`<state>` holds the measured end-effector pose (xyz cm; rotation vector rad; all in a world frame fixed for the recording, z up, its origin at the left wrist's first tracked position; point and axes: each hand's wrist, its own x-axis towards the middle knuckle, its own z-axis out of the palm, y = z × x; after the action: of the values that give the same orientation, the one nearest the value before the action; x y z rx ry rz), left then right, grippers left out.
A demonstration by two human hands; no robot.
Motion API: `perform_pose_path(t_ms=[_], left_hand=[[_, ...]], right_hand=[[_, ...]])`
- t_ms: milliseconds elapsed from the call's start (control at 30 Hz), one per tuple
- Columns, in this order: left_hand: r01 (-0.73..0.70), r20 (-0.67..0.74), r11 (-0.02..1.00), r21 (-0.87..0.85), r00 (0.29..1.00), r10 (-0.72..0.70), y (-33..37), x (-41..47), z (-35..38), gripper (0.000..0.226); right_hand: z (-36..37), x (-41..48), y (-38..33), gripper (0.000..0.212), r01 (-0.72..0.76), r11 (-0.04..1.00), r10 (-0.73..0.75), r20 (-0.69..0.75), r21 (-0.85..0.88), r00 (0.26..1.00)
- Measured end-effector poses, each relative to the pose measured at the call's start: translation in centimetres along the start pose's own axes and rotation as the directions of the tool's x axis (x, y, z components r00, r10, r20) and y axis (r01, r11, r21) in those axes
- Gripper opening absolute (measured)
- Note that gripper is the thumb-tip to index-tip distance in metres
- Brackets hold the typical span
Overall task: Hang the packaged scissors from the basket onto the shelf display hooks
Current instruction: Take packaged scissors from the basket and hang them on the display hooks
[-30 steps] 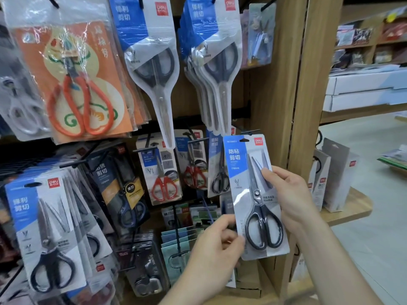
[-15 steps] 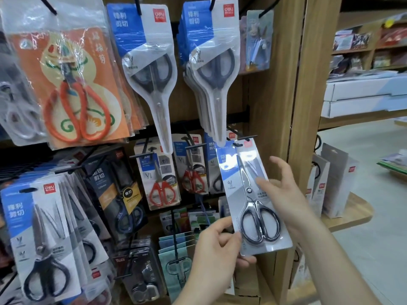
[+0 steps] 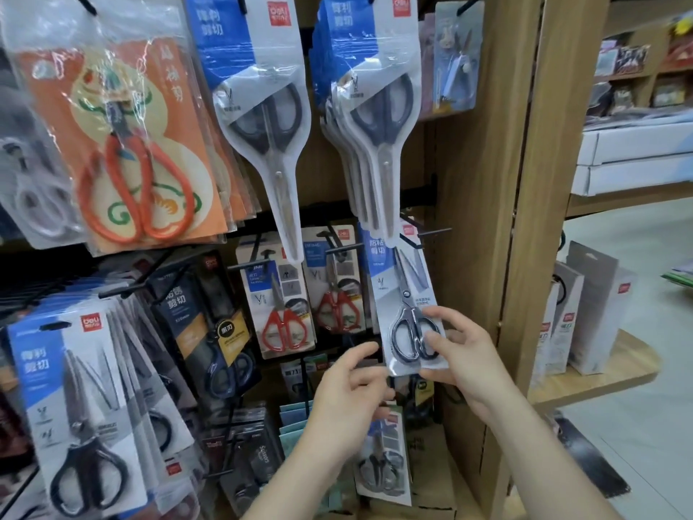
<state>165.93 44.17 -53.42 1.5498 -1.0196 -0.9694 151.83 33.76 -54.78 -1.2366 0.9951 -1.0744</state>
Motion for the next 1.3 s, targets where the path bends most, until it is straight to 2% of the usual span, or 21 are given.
perform_pose_path(t_ms=[100, 200, 267, 367, 433, 500, 567, 700, 833, 967, 1100, 1167, 1233, 1300], left_hand=[[0.036, -0.012, 0.996, 0.077, 0.999, -0.035, -1.5, -1.0, -2.8, 0.041], [0.061, -0.073, 0.995, 0.074, 0.996, -0.056, -3.0, -2.7, -7.0, 0.040], [0.075, -0.139, 0.997, 0.005, 0.988, -0.073, -4.2, -4.8, -10.1, 0.038], [0.023, -0.348, 0.993, -0.115, 0.936, -0.062, -5.6, -8.9, -15.2, 0.029], [-0.020, -0.453, 0.990, -0.142, 0.890, -0.048, -6.6, -11.4, -19.4, 0.026], [-0.042, -0.520, 0.982, -0.187, 0.852, -0.062, -7.6, -13.6, -23.8, 0.038], [-0.060, -0.635, 0.973, -0.221, 0.766, -0.097, -8.9, -15.8, -27.2, 0.050], [-0.010, -0.782, 0.975, -0.223, 0.599, -0.173, -11.9, -21.2, -31.3, 0.031], [0.065, -0.845, 0.955, -0.290, 0.451, -0.287, -16.4, -26.8, -34.8, 0.032], [0.138, -0.875, 0.922, -0.363, 0.290, -0.388, -21.2, -31.6, -37.9, 0.031], [0.228, -0.869, 0.886, -0.403, 0.209, -0.449, -26.8, -34.0, -40.4, 0.024], [0.298, -0.846, 0.847, -0.440, 0.178, -0.502, -29.8, -34.1, -41.6, 0.023], [0.393, -0.807, 0.794, -0.464, 0.182, -0.562, -33.1, -33.3, -42.6, 0.023], [0.493, -0.757, 0.729, -0.475, 0.195, -0.624, -36.5, -32.2, -43.3, 0.016]], right_hand=[[1.1, 1.8, 1.0, 0.031, -0.082, 0.994, 0.083, 0.016, -0.076, 0.996], [1.6, 2.5, 2.3, 0.044, -0.083, 0.921, 0.063, -0.066, -0.381, 0.996], [2.6, 1.5, 2.7, 0.039, -0.064, 0.823, 0.012, -0.097, -0.564, 0.995], [5.8, -0.5, 2.5, 0.020, 0.024, 0.799, 0.009, 0.052, -0.601, 0.999], [9.0, -2.1, 1.9, 0.024, 0.081, 0.833, 0.026, 0.185, -0.548, 0.982], [12.8, -4.1, 1.0, 0.026, 0.139, 0.854, 0.036, 0.324, -0.502, 0.945], [17.0, -6.1, 0.1, 0.024, 0.231, 0.846, 0.028, 0.473, -0.481, 0.881], [25.7, -10.5, -0.6, 0.020, 0.353, 0.851, 0.026, 0.702, -0.389, 0.712], [34.2, -14.6, 1.6, 0.017, 0.357, 0.867, 0.115, 0.837, -0.347, 0.535], [41.5, -18.7, 6.5, 0.012, 0.349, 0.873, 0.210, 0.908, -0.341, 0.362], [48.1, -21.9, 14.5, 0.013, 0.418, 0.830, 0.312, 0.928, -0.370, 0.202], [50.8, -23.5, 18.2, 0.020, 0.465, 0.803, 0.355, 0.926, -0.373, 0.130], [52.6, -24.7, 21.7, 0.022, 0.409, 0.799, 0.439, 0.892, -0.441, 0.104], [53.9, -25.4, 25.4, 0.018, 0.280, 0.788, 0.540, 0.834, -0.548, 0.113]])
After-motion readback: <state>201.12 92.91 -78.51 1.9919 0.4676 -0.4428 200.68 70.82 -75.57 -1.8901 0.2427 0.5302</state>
